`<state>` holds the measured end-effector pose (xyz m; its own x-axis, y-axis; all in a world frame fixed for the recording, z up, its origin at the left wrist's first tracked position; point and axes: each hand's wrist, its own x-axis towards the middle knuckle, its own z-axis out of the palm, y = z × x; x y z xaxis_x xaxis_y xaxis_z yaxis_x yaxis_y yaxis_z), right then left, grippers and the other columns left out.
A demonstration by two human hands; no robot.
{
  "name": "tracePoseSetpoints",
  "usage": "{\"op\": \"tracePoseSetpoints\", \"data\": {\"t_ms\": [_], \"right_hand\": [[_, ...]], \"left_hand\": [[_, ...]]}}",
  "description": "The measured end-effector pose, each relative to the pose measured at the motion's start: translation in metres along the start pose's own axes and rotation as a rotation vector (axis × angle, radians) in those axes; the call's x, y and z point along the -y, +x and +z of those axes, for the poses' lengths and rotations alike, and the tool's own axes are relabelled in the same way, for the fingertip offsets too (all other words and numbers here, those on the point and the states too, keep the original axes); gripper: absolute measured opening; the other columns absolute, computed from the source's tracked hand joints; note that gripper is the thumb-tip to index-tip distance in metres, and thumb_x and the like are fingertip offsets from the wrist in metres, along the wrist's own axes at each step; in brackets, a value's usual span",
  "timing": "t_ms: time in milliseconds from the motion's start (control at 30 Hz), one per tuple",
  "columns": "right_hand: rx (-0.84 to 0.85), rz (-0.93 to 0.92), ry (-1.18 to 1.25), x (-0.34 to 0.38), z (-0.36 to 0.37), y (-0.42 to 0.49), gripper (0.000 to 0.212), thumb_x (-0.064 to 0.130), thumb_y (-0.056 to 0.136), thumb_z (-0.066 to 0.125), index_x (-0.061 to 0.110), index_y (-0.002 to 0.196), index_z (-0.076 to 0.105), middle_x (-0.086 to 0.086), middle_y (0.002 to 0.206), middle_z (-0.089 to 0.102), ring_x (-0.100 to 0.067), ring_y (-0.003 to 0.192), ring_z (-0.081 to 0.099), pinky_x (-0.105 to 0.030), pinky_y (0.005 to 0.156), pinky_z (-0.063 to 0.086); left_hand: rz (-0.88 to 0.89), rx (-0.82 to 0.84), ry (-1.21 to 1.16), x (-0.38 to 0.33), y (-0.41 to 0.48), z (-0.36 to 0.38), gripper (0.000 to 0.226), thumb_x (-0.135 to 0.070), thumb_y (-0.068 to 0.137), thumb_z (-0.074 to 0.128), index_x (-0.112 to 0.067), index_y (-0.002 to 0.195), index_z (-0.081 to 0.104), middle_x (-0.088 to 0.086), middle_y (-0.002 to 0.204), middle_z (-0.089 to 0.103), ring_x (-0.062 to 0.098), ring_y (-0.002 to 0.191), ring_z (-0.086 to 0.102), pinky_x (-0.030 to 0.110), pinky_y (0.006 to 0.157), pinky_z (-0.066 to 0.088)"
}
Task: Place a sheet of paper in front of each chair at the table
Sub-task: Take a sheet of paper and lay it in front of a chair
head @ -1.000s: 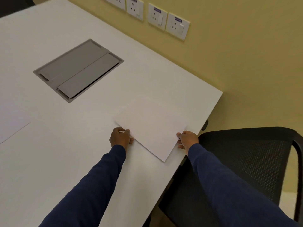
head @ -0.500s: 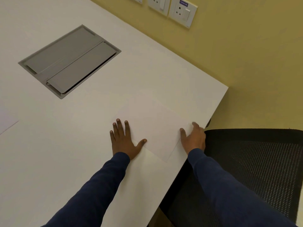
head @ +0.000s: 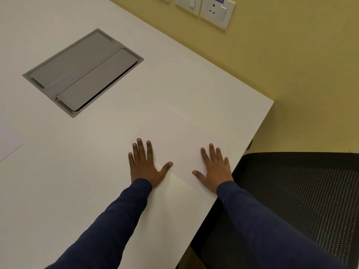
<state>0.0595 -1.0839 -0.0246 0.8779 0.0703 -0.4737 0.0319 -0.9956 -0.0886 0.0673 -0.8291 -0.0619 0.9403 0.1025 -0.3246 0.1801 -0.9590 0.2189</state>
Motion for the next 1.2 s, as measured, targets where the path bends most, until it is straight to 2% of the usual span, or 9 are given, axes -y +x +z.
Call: {"op": "tracePoseSetpoints", "data": {"t_ms": [467, 633, 900, 1200], "right_hand": [[-0.003, -0.009, 0.007, 0.006, 0.002, 0.004, 0.089, 0.072, 0.093, 0.029, 0.031, 0.155, -0.019, -0.003, 0.163, -0.029, -0.029, 0.153, -0.017, -0.056, 0.123, 0.005], [-0.107, -0.028, 0.063, 0.003, -0.013, -0.008, 0.086, 0.067, 0.096, 0.032, 0.033, 0.155, -0.02, -0.001, 0.165, -0.022, -0.029, 0.154, -0.008, -0.051, 0.124, 0.011], [-0.203, -0.022, 0.009, 0.0, -0.062, -0.05, 0.082, 0.065, 0.098, 0.03, 0.032, 0.156, -0.017, -0.003, 0.167, -0.016, -0.03, 0.154, -0.006, -0.049, 0.124, 0.012], [-0.442, -0.034, -0.01, 0.003, -0.119, -0.165, 0.084, 0.064, 0.097, 0.033, 0.029, 0.157, -0.015, -0.007, 0.168, -0.006, -0.032, 0.154, 0.006, -0.051, 0.12, 0.024]], "left_hand": [[0.015, -0.001, 0.016, 0.007, 0.003, -0.006, 0.113, -0.094, 0.073, 0.013, -0.024, 0.152, -0.029, 0.006, 0.156, -0.041, 0.025, 0.146, -0.033, 0.048, 0.122, -0.01], [0.043, -0.054, 0.039, 0.007, -0.004, -0.013, 0.108, -0.089, 0.078, 0.012, -0.021, 0.152, -0.029, 0.008, 0.159, -0.036, 0.027, 0.147, -0.031, 0.048, 0.122, -0.008], [0.11, -0.133, 0.047, -0.031, -0.03, -0.047, 0.101, -0.083, 0.083, 0.008, -0.017, 0.152, -0.027, 0.012, 0.16, -0.033, 0.029, 0.148, -0.028, 0.049, 0.123, -0.008], [0.242, -0.291, 0.062, -0.098, -0.122, -0.114, 0.101, -0.082, 0.085, 0.006, -0.015, 0.153, -0.026, 0.013, 0.159, -0.033, 0.03, 0.148, -0.029, 0.05, 0.122, -0.009]]}}
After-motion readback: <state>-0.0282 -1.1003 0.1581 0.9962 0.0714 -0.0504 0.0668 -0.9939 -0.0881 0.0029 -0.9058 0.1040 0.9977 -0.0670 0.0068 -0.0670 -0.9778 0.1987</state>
